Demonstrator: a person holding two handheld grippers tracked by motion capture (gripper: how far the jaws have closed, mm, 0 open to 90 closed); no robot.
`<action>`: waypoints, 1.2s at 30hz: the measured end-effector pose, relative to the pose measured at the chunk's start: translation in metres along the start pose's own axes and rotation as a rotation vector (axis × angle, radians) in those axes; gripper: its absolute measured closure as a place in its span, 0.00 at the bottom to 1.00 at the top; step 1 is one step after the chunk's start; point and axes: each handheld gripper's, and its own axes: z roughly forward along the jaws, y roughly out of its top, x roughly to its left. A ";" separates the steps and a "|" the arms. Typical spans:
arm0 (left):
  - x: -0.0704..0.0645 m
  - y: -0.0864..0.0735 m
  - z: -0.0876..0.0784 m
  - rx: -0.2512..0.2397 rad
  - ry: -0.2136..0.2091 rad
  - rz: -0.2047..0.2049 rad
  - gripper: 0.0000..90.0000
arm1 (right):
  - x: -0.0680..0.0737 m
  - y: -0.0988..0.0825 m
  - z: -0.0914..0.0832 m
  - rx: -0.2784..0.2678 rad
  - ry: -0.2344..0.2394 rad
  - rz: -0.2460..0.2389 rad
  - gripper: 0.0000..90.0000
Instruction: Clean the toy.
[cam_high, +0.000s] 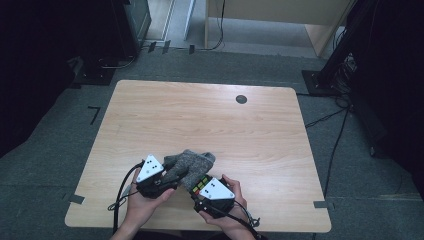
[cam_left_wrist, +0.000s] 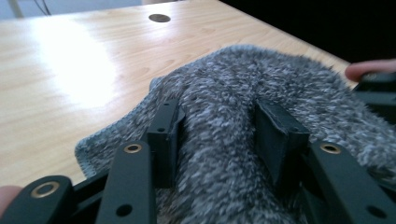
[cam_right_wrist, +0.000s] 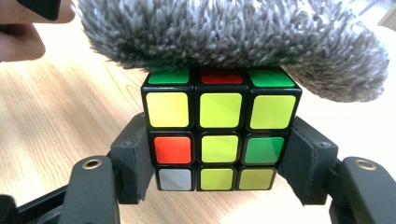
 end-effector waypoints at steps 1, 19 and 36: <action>-0.008 0.001 0.000 -0.007 -0.022 0.043 0.61 | 0.001 0.000 0.001 -0.003 0.004 0.001 0.39; -0.002 -0.004 0.004 0.021 0.046 -0.042 0.59 | 0.003 -0.001 0.002 0.007 -0.004 -0.011 0.39; 0.002 0.001 -0.001 0.005 0.012 -0.057 0.67 | 0.005 -0.001 0.001 -0.025 0.007 -0.021 0.39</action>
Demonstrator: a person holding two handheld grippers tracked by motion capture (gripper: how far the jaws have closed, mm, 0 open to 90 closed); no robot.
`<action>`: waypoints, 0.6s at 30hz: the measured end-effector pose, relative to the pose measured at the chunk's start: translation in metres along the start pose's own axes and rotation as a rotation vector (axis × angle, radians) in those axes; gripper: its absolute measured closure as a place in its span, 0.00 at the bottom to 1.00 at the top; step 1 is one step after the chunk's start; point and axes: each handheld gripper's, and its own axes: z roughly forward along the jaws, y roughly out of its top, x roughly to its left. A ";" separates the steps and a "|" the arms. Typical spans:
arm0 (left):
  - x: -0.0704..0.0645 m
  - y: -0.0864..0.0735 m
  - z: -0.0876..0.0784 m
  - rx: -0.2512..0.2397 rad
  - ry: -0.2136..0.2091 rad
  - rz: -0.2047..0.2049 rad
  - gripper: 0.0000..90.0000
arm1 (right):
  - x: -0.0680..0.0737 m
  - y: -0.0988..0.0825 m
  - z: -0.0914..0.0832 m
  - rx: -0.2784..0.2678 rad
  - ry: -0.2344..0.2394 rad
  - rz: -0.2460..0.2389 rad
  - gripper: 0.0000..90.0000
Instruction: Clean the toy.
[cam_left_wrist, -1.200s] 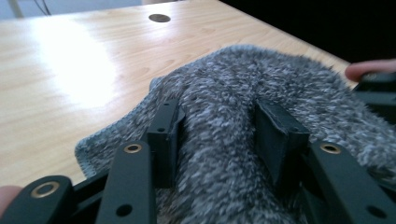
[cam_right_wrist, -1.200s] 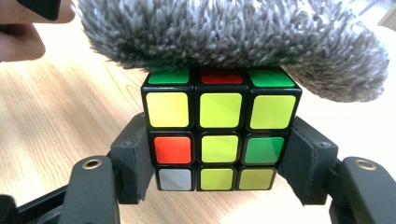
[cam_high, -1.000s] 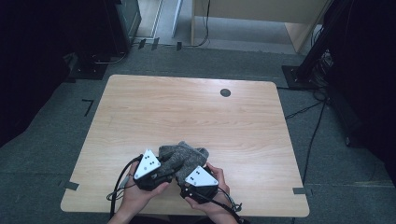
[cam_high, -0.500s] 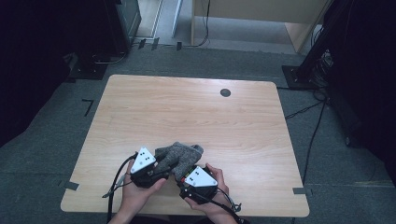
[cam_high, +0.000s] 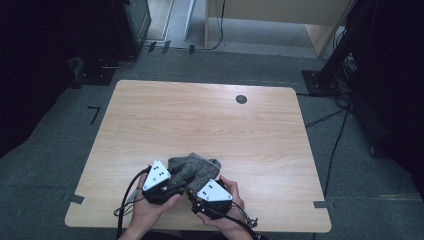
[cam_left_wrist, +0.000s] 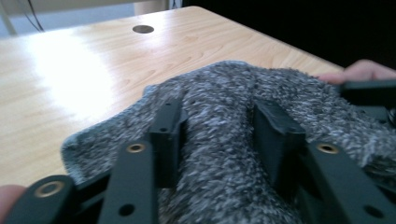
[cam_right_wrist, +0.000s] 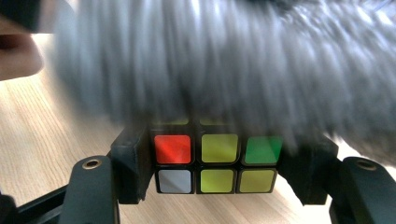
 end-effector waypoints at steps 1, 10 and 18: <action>0.009 -0.001 -0.003 -0.007 -0.008 -0.029 0.70 | -0.001 0.000 -0.002 -0.013 -0.001 -0.008 0.39; 0.036 -0.005 -0.009 -0.044 -0.179 -0.140 0.85 | -0.006 0.003 -0.016 -0.137 0.021 -0.009 0.39; 0.043 -0.007 -0.004 0.017 -0.181 -0.152 0.84 | -0.007 0.005 -0.020 -0.171 0.011 -0.018 0.39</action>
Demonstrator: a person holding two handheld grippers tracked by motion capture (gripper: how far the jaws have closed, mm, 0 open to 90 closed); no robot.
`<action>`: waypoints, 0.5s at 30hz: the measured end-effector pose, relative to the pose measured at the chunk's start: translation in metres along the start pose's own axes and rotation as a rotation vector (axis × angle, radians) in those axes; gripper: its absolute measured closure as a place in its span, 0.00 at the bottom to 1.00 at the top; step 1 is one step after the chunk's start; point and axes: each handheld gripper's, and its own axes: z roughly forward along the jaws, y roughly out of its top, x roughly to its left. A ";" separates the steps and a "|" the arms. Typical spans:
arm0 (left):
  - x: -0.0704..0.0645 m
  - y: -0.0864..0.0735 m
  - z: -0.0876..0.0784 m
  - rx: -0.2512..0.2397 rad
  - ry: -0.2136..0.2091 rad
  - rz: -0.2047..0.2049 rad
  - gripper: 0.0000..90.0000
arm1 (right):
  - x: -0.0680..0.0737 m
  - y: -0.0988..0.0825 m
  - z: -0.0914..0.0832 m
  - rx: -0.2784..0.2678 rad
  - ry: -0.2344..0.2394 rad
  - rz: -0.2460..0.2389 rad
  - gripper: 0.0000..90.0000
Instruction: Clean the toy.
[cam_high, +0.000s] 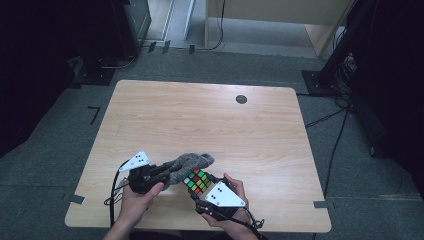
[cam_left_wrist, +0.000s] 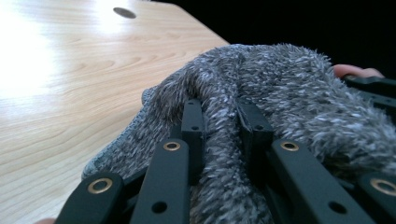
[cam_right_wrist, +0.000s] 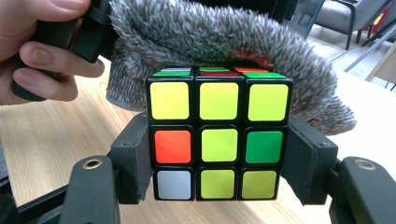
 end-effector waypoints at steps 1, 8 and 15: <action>0.002 0.000 0.000 0.005 -0.001 -0.007 0.83 | 0.000 0.000 0.000 -0.002 -0.002 -0.001 0.39; 0.014 -0.003 0.000 0.020 -0.025 -0.102 0.82 | -0.001 0.004 -0.008 -0.060 -0.022 -0.003 0.39; 0.001 -0.005 0.009 0.034 -0.136 -0.093 0.85 | -0.005 0.007 -0.015 -0.114 -0.016 0.014 0.39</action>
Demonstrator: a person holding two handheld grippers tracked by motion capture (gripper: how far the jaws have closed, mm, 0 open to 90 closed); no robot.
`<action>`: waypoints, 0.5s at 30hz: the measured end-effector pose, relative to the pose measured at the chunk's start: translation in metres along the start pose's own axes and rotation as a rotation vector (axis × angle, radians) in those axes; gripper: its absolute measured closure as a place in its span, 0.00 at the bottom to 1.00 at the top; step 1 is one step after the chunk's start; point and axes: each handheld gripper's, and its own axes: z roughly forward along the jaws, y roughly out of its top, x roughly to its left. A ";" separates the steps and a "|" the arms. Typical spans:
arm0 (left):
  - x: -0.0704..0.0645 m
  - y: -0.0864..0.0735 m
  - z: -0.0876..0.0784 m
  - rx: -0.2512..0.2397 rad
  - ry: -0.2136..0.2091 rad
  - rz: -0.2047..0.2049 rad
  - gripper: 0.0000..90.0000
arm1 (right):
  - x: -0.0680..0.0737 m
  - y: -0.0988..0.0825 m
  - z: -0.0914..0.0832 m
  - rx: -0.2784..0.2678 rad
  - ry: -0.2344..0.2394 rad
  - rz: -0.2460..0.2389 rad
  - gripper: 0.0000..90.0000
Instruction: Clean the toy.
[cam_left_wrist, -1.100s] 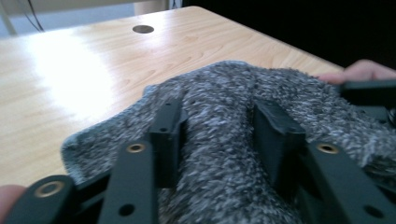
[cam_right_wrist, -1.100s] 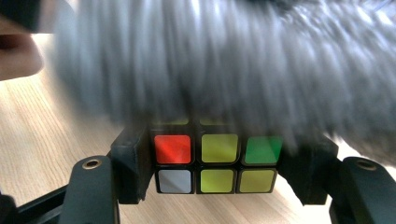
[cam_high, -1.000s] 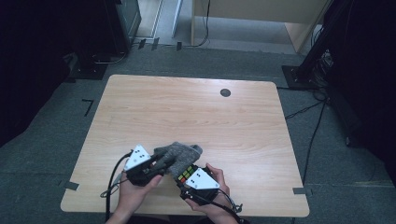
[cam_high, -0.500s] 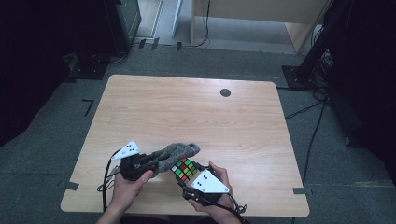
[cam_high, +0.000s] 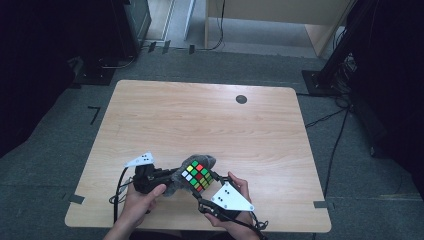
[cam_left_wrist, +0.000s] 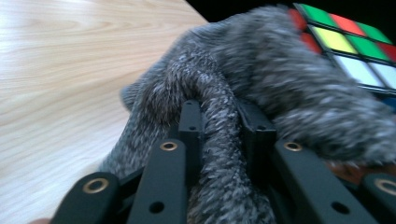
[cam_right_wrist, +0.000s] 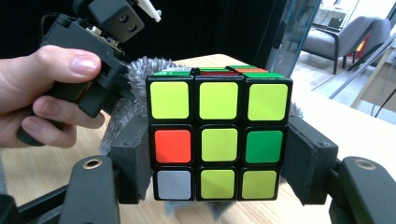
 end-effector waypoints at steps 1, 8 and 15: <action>0.000 0.001 -0.003 -0.028 -0.018 -0.010 0.86 | -0.001 -0.002 0.000 0.000 -0.001 0.000 0.39; 0.005 0.004 -0.009 -0.066 -0.073 -0.044 0.86 | 0.000 -0.001 0.000 -0.002 0.000 -0.003 0.39; -0.002 0.007 -0.016 -0.111 -0.077 -0.031 0.87 | -0.001 -0.004 0.003 0.019 0.044 0.016 0.39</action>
